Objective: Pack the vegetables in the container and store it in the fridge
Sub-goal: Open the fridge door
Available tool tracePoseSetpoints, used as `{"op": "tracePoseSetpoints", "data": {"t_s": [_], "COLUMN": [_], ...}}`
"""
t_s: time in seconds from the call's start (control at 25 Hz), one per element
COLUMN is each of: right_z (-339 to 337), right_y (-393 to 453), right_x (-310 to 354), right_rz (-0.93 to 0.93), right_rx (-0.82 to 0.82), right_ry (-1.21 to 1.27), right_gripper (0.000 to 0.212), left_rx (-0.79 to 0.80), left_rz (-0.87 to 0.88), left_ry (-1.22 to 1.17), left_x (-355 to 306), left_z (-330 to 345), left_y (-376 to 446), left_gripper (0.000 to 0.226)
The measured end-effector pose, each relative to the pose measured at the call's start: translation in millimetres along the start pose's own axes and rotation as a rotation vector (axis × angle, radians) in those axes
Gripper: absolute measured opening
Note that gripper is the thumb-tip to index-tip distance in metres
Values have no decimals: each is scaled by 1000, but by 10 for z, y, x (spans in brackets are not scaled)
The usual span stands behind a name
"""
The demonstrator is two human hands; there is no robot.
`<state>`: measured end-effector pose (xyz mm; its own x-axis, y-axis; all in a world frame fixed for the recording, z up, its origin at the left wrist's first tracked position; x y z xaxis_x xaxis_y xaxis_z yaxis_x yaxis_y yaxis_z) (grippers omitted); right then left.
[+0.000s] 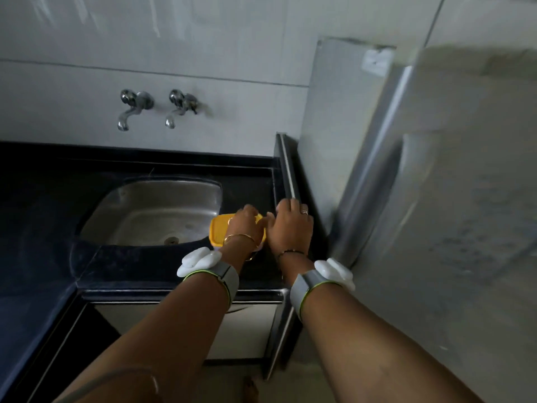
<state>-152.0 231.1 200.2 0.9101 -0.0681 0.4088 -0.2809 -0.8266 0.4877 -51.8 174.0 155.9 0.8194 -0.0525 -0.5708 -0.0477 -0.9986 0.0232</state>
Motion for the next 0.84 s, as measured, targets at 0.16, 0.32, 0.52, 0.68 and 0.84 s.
{"op": "tracePoseSetpoints", "data": {"t_s": [0.16,0.32,0.52,0.68,0.84], "right_z": [-1106,-1535,-1462,-1558,-2038], "right_y": [-232,-103,11,-166,-852], "right_x": [-384,-1078,-1241,-1176,-1351], "right_rz": [158,543,593,576,534], "right_rx": [-586,-544,-67,-68,-220], "right_ry": [17,321,610,619,445], "right_gripper": [26,49,53,56,43], "left_rx": [3,173,225,240,261], "left_rz": [246,393,227,176,151], "left_ry": [-286,-370,-401,-464,-443], "left_x": [-1059,-1774,-1917,-1862,-1959], "left_z": [-132,30,273,234,242], "left_y": [-544,-722,-825,-996,-1649], "left_gripper": [30,42,66,58,63]}}
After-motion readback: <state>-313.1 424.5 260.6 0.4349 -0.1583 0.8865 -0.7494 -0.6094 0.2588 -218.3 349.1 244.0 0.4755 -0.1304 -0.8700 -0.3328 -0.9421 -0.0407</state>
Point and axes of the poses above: each hand's wrist, its own y-axis towards the middle knuckle, its own z-axis out of the palm, x = y × z, the point moved 6 cm from there along y, towards the middle knuckle, and after that the axes turned 9 degrees about y, right-handed, at the moved point
